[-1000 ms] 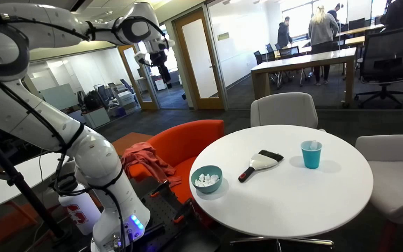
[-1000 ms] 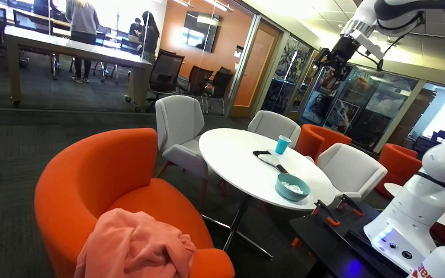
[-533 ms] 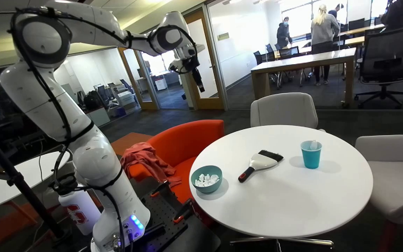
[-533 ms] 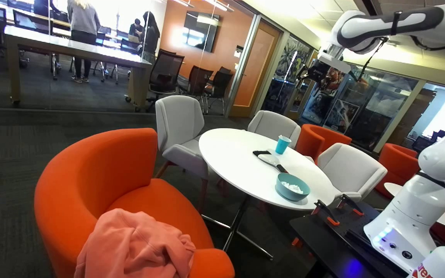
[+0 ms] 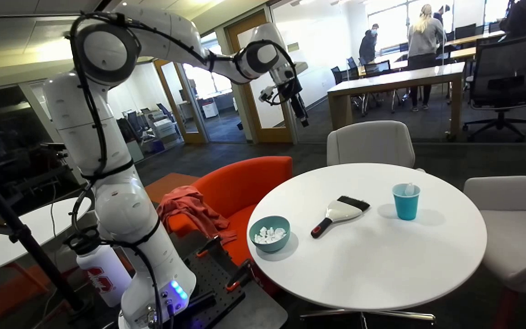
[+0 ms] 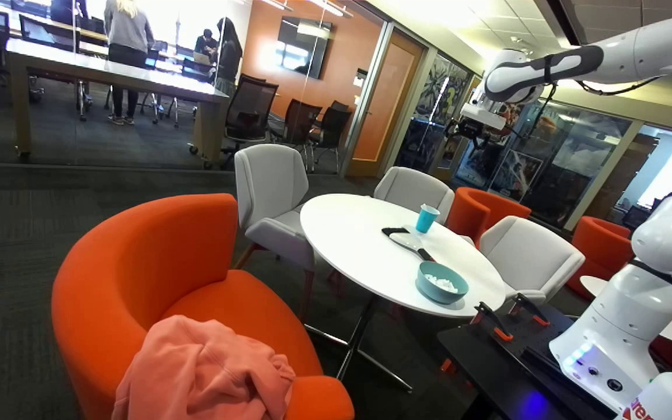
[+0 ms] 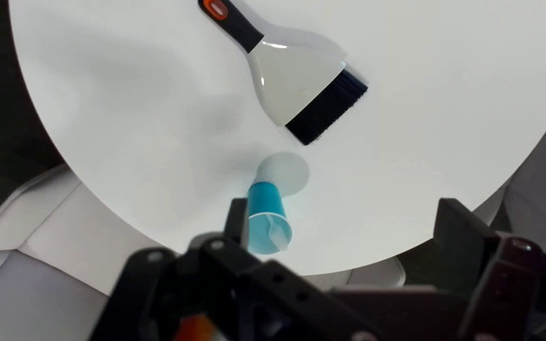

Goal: Move the blue cup forward

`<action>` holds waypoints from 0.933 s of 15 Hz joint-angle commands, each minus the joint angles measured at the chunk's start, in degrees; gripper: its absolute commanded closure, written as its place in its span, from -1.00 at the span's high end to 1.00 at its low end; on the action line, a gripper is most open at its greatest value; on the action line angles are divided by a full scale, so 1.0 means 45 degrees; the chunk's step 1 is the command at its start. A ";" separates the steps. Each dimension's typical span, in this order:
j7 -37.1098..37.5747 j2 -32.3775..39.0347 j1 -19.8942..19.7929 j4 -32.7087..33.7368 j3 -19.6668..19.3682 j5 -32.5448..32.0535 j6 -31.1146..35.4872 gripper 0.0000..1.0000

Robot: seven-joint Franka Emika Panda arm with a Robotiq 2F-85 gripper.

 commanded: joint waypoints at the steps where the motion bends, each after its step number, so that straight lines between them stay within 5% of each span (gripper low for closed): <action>1: 0.0562 0.1405 -0.0022 0.1521 -0.0957 -0.0254 -0.0049 1.00; 3: 0.0500 0.1928 -0.0050 0.2167 -0.1519 -0.0249 -0.0195 1.00; 4: 0.0002 0.1293 0.0140 0.1251 -0.1443 0.0023 -0.0025 1.00; 11: -0.0043 0.1502 0.0242 0.1386 -0.1551 0.0024 -0.0026 1.00; 14: 0.0034 0.2637 0.0155 0.2558 -0.1855 -0.0379 -0.0072 1.00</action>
